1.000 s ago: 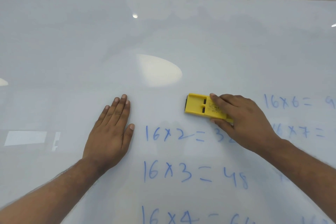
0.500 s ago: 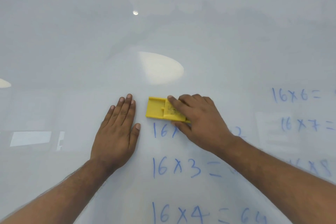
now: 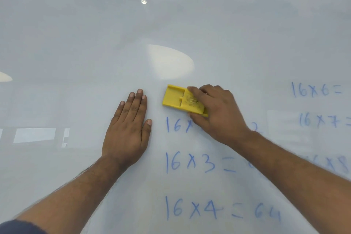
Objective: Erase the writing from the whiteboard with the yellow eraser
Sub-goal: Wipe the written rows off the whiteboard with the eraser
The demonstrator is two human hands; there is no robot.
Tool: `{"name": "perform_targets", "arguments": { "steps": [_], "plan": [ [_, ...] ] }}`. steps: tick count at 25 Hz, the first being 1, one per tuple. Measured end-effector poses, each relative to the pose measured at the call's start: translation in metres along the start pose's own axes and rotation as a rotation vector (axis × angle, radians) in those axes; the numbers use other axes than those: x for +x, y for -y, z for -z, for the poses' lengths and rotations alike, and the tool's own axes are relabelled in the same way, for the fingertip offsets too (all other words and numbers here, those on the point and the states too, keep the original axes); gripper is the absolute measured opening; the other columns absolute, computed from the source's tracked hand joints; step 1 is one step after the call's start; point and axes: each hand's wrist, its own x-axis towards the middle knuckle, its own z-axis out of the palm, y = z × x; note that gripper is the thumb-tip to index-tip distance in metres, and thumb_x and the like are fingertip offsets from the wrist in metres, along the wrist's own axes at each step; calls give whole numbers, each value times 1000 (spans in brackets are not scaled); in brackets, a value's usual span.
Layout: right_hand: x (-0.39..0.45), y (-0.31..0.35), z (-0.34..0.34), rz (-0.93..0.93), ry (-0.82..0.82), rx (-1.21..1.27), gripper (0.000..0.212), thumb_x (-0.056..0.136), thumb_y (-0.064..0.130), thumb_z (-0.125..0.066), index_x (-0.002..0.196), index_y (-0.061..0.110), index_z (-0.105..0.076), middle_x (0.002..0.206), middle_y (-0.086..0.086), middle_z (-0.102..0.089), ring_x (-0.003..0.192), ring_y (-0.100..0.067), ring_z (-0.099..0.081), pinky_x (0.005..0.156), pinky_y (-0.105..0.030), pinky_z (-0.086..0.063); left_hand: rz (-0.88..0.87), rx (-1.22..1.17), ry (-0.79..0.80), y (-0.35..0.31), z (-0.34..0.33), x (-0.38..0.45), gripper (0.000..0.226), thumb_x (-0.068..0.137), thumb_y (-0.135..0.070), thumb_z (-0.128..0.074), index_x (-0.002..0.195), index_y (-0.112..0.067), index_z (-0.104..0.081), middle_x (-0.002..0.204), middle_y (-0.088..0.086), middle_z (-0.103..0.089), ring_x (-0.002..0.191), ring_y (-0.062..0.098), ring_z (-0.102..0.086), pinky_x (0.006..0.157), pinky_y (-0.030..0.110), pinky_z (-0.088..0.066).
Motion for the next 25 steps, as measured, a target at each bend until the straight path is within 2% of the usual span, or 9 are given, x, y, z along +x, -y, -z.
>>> {"name": "perform_targets", "arguments": {
  "steps": [4,8,12,16,21,23,25],
  "plan": [
    [-20,20,-10,87,47,32,54,85,35,-65,134,16,-53,109,-4,-60,93,-28,-54,80,-39,-41,-6,2,-3,3,-1,-3,61,104,-33,-26,159,-7,-18,169,6,-14,157,20,-11,127,42,-14],
    [-47,3,-2,218,108,13,53,88,39,-62,135,18,-53,111,-1,-61,94,-25,-56,80,-38,-42,-2,1,2,2,-1,-6,62,104,-34,-24,159,-7,-17,169,5,-13,157,20,-10,127,41,-13],
    [-38,-12,3,112,63,28,54,85,39,-63,134,19,-55,109,-1,-61,94,-25,-57,81,-35,-38,43,-6,4,-2,-1,-13,62,104,-34,-24,160,-8,-16,169,4,-11,157,18,-8,127,41,-12],
    [-28,11,-11,18,-8,71,55,82,35,-65,132,16,-56,107,-5,-61,92,-29,-56,79,-38,-40,49,-4,2,-4,-3,-21,62,104,-33,-26,160,-8,-16,169,5,-11,157,20,-9,127,43,-14],
    [-50,21,-14,130,69,59,55,84,35,-66,134,17,-54,109,-2,-60,93,-25,-54,81,-34,-36,35,-6,5,-2,-4,-28,62,104,-34,-25,160,-8,-16,169,5,-12,157,19,-8,127,42,-13],
    [-58,10,-7,206,111,13,54,87,38,-64,135,17,-53,110,-2,-61,94,-25,-56,81,-36,-40,32,-2,11,-1,-4,-31,62,104,-34,-24,160,-8,-15,170,5,-12,157,19,-8,127,43,-13],
    [-57,-5,1,206,108,-16,53,87,39,-64,135,17,-54,111,-3,-61,95,-26,-58,81,-38,-43,32,-1,14,-1,-4,-34,62,104,-34,-24,160,-8,-15,170,5,-11,158,18,-7,127,43,-13]
  ]
}}
